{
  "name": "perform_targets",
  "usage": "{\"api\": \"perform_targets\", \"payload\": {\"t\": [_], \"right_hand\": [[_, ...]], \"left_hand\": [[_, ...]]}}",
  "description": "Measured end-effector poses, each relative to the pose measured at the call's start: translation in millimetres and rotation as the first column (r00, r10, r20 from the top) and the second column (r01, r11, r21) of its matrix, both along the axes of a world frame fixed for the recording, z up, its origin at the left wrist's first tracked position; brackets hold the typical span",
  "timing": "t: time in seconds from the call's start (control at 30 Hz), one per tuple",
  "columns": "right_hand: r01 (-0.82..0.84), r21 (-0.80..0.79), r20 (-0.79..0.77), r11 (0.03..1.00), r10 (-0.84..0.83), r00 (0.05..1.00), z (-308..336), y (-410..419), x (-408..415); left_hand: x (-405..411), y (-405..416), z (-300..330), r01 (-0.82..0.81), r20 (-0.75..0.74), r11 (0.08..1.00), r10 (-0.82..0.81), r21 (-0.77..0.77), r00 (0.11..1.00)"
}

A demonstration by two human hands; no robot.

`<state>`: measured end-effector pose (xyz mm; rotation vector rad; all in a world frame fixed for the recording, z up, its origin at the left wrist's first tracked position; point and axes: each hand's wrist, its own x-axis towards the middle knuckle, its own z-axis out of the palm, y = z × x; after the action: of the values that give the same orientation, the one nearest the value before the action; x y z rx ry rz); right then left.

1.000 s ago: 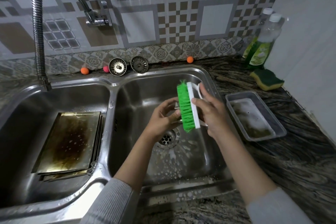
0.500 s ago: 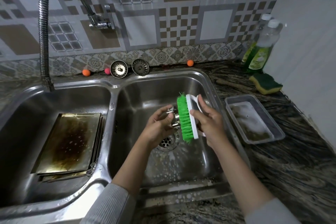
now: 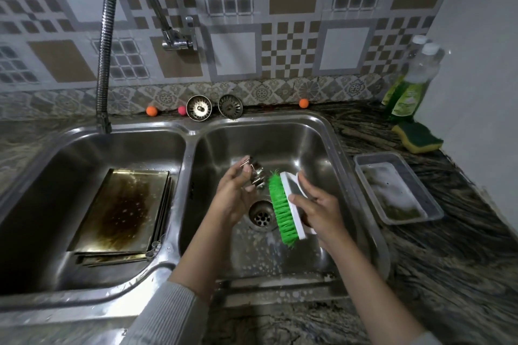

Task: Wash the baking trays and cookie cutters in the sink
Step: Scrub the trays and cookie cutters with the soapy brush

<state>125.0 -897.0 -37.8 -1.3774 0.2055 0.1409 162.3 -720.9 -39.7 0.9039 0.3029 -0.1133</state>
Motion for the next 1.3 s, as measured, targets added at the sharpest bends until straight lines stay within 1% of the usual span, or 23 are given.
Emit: {"api": "perform_targets", "payload": {"t": [0.1,0.17,0.27,0.37,0.5,0.57,0.63,0.67,0.7,0.73,0.77,0.8,0.87,0.9,0.93,0.97,1.13,1.3], "right_hand": [[0.018,-0.006,0.013,1.0,-0.018,1.0,7.3,5.6,3.6],[0.024,-0.011,0.041,1.0,-0.023,0.999,12.6,12.1,6.6],[0.041,-0.015,0.076,0.999,-0.04,0.996,17.8,26.0,9.6],[0.047,-0.059,0.101,0.997,-0.041,0.994,19.6,47.6,8.2],[-0.005,-0.078,0.098,0.997,0.013,0.995,21.2,85.7,2.8],[-0.022,-0.072,0.094,0.997,0.029,0.995,22.0,106.2,0.9],[-0.039,-0.064,0.094,0.997,0.044,0.995,20.7,124.6,-0.8],[-0.047,-0.069,0.096,0.996,0.054,0.994,19.4,132.3,-1.6],[-0.056,-0.083,0.098,0.995,0.064,0.993,18.8,138.8,-2.9],[-0.062,-0.099,0.101,0.993,0.072,0.992,18.8,144.2,-4.9],[-0.063,-0.114,0.103,0.991,0.075,0.992,19.1,148.4,-7.1],[-0.059,-0.122,0.104,0.991,0.072,0.992,18.8,152.0,-9.4],[-0.046,-0.135,0.105,0.99,0.061,0.993,17.5,156.8,-14.1],[-0.038,-0.149,0.104,0.988,0.054,0.993,16.2,158.1,-16.8],[-0.028,-0.165,0.102,0.986,0.045,0.994,14.7,158.6,-19.6],[-0.016,-0.181,0.099,0.983,0.035,0.994,12.9,158.1,-22.6],[0.026,-0.248,0.091,0.968,-0.003,0.996,5.7,154.9,-33.9],[0.044,-0.261,0.103,0.964,-0.018,0.995,5.2,154.7,-35.2]], "left_hand": [[-8.0,12.0,3.4,0.01,0.035,1.0,-0.01,0.001,0.999],[-16.5,24.7,4.2,0.001,0.045,0.999,-0.002,0.038,0.999],[-32.1,50.8,7.8,-0.019,0.052,0.992,0.012,0.122,0.999],[-45.3,83.9,14.2,-0.05,0.048,0.975,0.04,0.215,0.998],[-57.5,139.0,18.8,-0.092,0.021,0.948,0.09,0.306,0.996],[-62.3,164.8,14.0,-0.121,0.005,0.896,0.131,0.427,0.991],[-65.1,192.6,-1.0,-0.115,-0.014,0.79,0.154,0.602,0.988],[-67.2,205.7,-8.5,-0.076,-0.029,0.693,0.139,0.717,0.99],[-68.0,219.2,-17.7,-0.01,-0.052,0.554,0.096,0.832,0.994],[-68.4,230.7,-25.6,0.083,-0.102,0.393,0.029,0.916,0.994],[-68.2,239.7,-33.8,0.163,-0.16,0.257,-0.035,0.952,0.987],[-69.0,244.0,-38.0,0.234,-0.221,0.157,-0.094,0.959,0.971],[-71.7,246.9,-45.0,0.31,-0.304,0.0,-0.196,0.951,0.932],[-71.9,247.0,-49.3,0.318,-0.324,-0.067,-0.241,0.946,0.915],[-72.1,246.6,-52.3,0.319,-0.338,-0.113,-0.275,0.941,0.9],[-71.6,245.9,-56.2,0.314,-0.342,-0.138,-0.305,0.939,0.889],[-69.3,234.3,-65.4,0.279,-0.337,-0.193,-0.435,0.941,0.835],[-66.7,228.7,-70.9,0.314,-0.414,-0.28,-0.463,0.907,0.784]]}}
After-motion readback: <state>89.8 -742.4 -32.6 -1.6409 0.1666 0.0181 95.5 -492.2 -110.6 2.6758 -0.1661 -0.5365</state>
